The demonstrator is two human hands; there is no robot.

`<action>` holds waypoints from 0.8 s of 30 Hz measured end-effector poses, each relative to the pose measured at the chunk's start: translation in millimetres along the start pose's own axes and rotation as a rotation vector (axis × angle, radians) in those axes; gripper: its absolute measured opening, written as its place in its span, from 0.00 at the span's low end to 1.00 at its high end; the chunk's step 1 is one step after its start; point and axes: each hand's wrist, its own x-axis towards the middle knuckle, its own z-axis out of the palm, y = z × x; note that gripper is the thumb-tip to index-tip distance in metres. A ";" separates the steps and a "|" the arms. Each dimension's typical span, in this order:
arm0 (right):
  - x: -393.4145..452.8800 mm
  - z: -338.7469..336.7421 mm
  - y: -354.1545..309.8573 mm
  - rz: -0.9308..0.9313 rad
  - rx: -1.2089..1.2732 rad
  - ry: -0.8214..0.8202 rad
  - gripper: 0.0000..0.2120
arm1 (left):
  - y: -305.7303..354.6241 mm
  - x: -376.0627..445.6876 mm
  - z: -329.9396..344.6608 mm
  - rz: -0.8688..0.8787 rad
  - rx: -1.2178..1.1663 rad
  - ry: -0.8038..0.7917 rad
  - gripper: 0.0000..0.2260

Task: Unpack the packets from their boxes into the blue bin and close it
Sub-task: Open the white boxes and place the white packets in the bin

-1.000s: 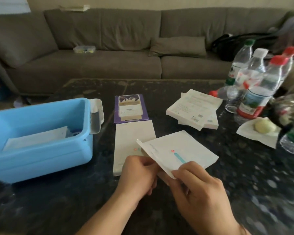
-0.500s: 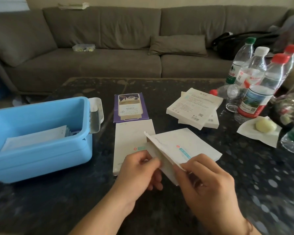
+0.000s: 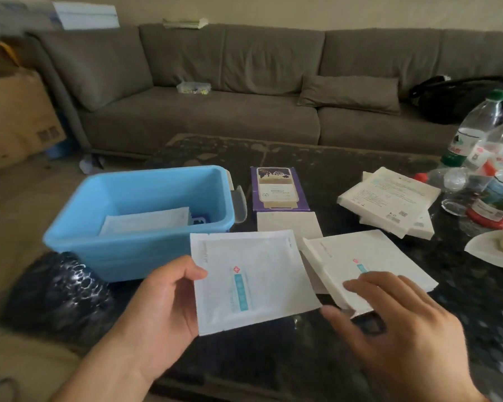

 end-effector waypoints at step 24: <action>207.5 78.2 -187.3 0.591 0.995 -0.764 0.17 | 116.7 -38.3 -84.9 0.551 -0.717 0.571 0.08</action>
